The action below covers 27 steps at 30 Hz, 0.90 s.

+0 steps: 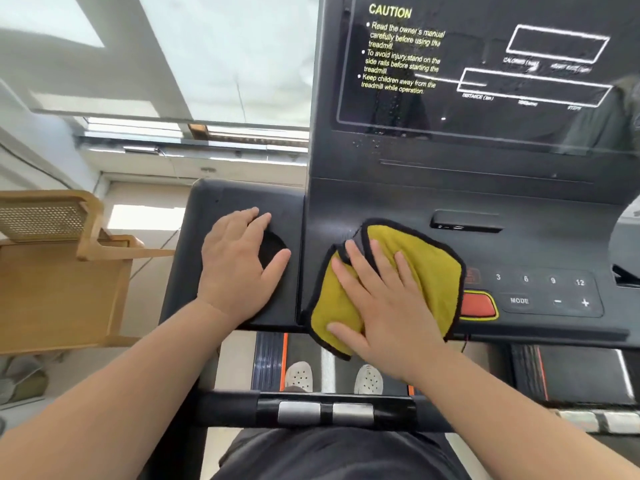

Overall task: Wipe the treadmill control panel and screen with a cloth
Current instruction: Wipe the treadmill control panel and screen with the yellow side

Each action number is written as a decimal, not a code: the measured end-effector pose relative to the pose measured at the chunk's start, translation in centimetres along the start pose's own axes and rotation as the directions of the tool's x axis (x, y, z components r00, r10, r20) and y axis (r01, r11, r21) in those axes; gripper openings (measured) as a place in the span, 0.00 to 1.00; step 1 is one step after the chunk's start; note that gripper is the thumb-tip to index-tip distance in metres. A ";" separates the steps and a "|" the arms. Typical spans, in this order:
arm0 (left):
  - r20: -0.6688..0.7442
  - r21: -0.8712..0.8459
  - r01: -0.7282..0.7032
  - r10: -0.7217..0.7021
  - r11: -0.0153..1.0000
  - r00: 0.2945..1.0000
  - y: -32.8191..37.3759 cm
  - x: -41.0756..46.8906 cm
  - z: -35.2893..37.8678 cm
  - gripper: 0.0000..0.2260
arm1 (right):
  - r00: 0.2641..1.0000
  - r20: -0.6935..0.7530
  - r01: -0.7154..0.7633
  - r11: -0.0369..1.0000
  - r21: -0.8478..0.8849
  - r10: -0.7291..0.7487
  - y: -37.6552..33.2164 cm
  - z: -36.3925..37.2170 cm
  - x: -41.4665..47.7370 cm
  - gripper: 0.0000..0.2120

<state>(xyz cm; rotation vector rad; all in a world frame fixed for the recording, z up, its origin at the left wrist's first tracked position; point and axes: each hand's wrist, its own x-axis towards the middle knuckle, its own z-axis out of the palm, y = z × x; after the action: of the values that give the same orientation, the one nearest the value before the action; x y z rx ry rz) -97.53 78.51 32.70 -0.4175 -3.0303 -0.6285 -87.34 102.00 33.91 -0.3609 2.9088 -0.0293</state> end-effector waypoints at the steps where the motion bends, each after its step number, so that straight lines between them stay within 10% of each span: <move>1: 0.020 0.045 -0.010 0.009 0.999 1.000 0.0 0.0 -0.1 0.30 | 1.000 0.008 0.015 1.000 -0.005 -0.015 0.3 0.4 -1.2 0.39; 12: 0.091 0.198 -0.157 0.141 0.968 0.986 -1.5 1.2 -1.1 0.29 | 0.940 -0.028 -0.336 0.939 0.072 0.339 0.8 -1.9 5.2 0.45; 22: 0.092 0.187 -0.152 0.137 0.970 0.986 -1.3 1.1 -1.1 0.28 | 0.984 0.019 0.177 0.982 -0.070 -0.176 1.5 0.1 -0.8 0.38; 27: 0.094 0.181 -0.151 0.136 0.972 0.986 -1.2 1.1 -1.1 0.28 | 0.994 0.030 -0.104 0.994 -0.039 0.105 6.1 -1.2 -0.1 0.41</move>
<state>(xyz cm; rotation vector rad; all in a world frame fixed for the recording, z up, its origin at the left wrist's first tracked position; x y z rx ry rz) -99.00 77.26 33.34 -0.6614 -3.0604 -0.3220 -88.99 107.90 34.79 -0.2125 2.8955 0.0469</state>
